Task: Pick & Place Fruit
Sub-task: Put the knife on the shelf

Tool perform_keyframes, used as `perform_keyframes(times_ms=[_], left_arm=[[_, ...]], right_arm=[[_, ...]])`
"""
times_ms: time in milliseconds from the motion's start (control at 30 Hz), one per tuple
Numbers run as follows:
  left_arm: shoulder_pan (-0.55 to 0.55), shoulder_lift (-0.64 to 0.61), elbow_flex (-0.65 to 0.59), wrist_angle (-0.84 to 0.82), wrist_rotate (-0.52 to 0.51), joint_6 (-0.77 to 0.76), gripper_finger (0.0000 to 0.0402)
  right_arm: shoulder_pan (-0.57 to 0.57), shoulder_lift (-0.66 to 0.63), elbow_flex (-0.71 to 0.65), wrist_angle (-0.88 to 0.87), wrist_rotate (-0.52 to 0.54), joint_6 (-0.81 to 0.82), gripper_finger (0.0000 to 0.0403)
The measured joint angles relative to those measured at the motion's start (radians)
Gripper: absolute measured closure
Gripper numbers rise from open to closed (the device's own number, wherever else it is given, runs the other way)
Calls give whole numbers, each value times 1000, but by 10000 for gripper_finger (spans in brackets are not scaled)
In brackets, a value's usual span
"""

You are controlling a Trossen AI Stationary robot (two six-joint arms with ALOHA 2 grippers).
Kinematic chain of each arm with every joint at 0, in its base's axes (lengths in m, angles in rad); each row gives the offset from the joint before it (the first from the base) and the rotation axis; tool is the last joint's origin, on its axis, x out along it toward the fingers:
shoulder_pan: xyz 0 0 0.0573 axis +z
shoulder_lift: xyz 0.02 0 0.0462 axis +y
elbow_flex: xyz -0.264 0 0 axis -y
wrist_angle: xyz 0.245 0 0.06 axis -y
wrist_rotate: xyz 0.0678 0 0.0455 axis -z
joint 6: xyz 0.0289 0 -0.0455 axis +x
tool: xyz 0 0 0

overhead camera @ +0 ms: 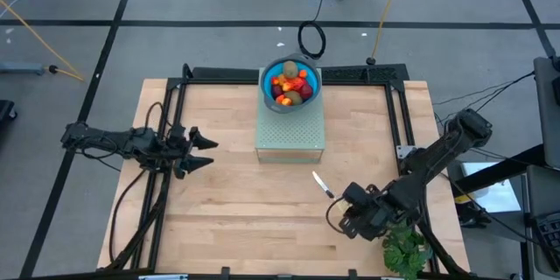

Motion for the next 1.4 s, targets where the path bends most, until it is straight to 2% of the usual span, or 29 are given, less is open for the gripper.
perform_keyframes(times_ms=[233,400,500,700,933,1200,1400], left_arm=[[0,7,0,90,0,-37,78],[0,75,0,163,-1,-97,78],[0,152,0,241,-6,-130,78],[-6,352,0,468,-13,-179,78],[-68,565,9,724,-38,-196,78],[-154,766,200,711,-145,-130,78],[-179,895,406,574,-207,-53,78]], right_arm=[[-1,-76,0,23,105,-43,333],[-20,-113,0,66,193,-118,333],[-38,-129,0,104,227,-180,333],[-86,-144,0,188,228,-319,333],[-149,-144,1,286,227,-491,332],[-223,-143,1,442,226,-679,332],[-269,-143,1,550,227,-788,332]])
